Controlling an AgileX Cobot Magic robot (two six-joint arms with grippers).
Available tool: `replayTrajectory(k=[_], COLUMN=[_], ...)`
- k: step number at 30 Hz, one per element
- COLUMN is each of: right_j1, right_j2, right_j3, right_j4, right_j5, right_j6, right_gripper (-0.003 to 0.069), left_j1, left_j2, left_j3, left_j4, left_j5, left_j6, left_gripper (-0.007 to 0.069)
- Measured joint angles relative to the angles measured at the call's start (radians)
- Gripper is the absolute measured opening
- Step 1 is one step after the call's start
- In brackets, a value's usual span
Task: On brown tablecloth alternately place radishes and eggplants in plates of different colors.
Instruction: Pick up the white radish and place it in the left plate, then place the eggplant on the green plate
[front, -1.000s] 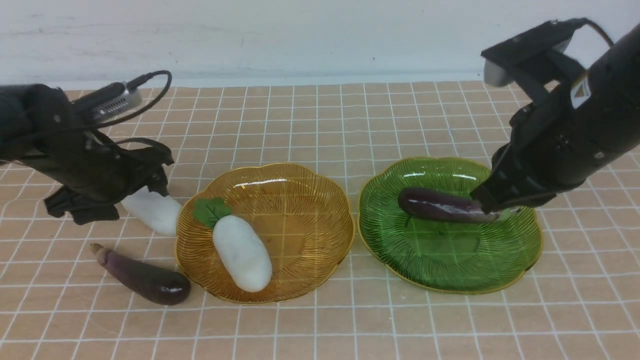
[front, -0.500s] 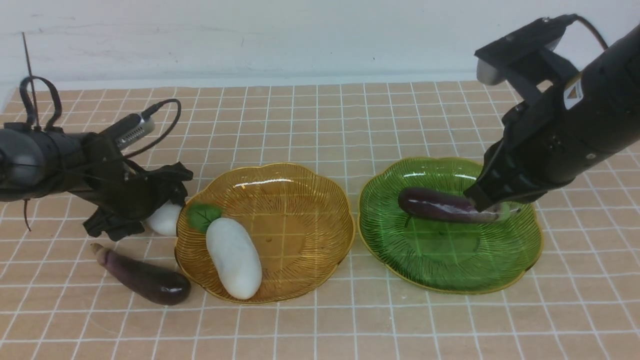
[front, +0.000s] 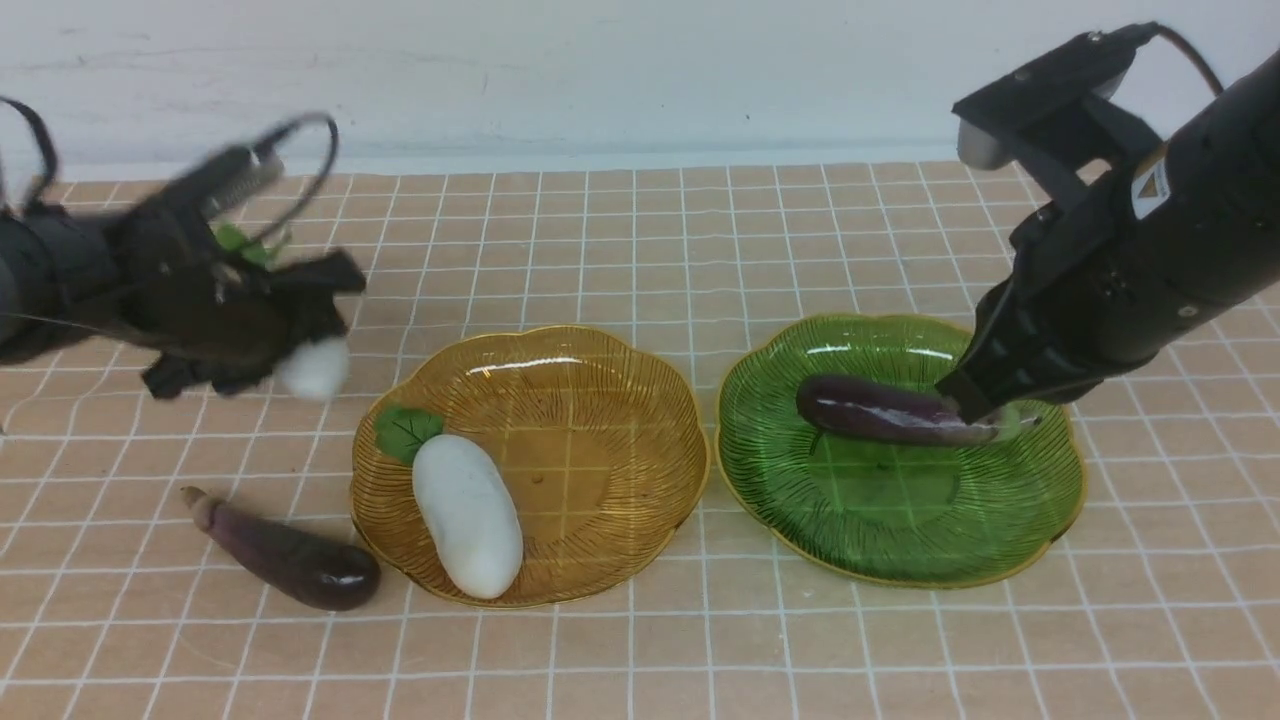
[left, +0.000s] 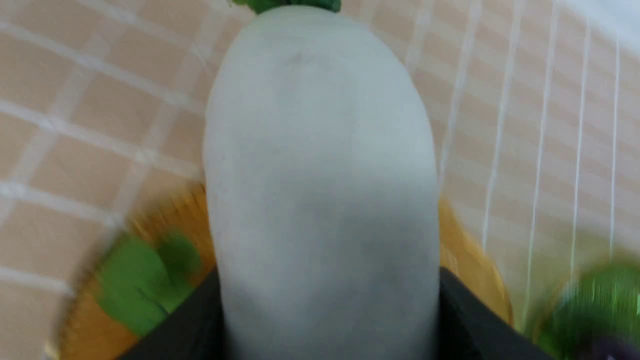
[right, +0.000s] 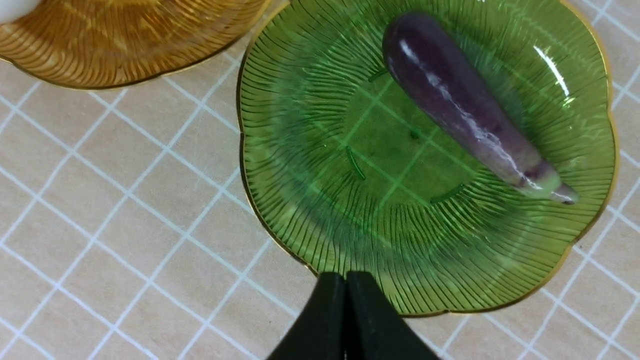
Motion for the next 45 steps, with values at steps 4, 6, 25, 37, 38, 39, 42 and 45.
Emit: replayTrajectory(k=[4, 6, 25, 37, 38, 39, 42, 45], right_j1=[0.0, 0.0, 0.0, 0.0, 0.0, 0.0, 0.0, 0.0], right_j2=[0.0, 0.0, 0.0, 0.0, 0.0, 0.0, 0.0, 0.0], right_j3=[0.0, 0.0, 0.0, 0.001, 0.001, 0.001, 0.001, 0.001], right_j4=[0.001, 0.001, 0.001, 0.073, 0.08, 0.085, 0.092, 0.094], right_j5=[0.016, 0.003, -0.009, -0.039, -0.043, -0.044, -0.046, -0.046], right_j6=[-0.002, -0.005, -0.008, -0.015, -0.02, -0.023, -0.031, -0.035], right_gripper=[-0.0015, -0.0015, -0.0015, -0.0015, -0.0015, -0.0015, -0.0015, -0.0015], left_j1=[-0.12, -0.164, 0.05, 0.214, 0.214, 0.214, 0.214, 0.214], left_j2=[0.051, 0.096, -0.061, -0.141, -0.13, -0.11, -0.07, -0.013], left_j3=[0.0, 0.0, 0.001, 0.001, 0.001, 0.001, 0.001, 0.001], left_j4=[0.003, 0.003, 0.004, 0.168, 0.171, 0.176, 0.184, 0.196], left_j5=[0.029, -0.005, 0.281, 0.674, 0.675, 0.675, 0.674, 0.649], left_j6=[0.009, 0.012, 0.033, 0.168, 0.169, 0.169, 0.169, 0.152], left_gripper=[0.0367, 0.0397, 0.0454, 0.0024, 0.0033, 0.0055, 0.0121, 0.0257])
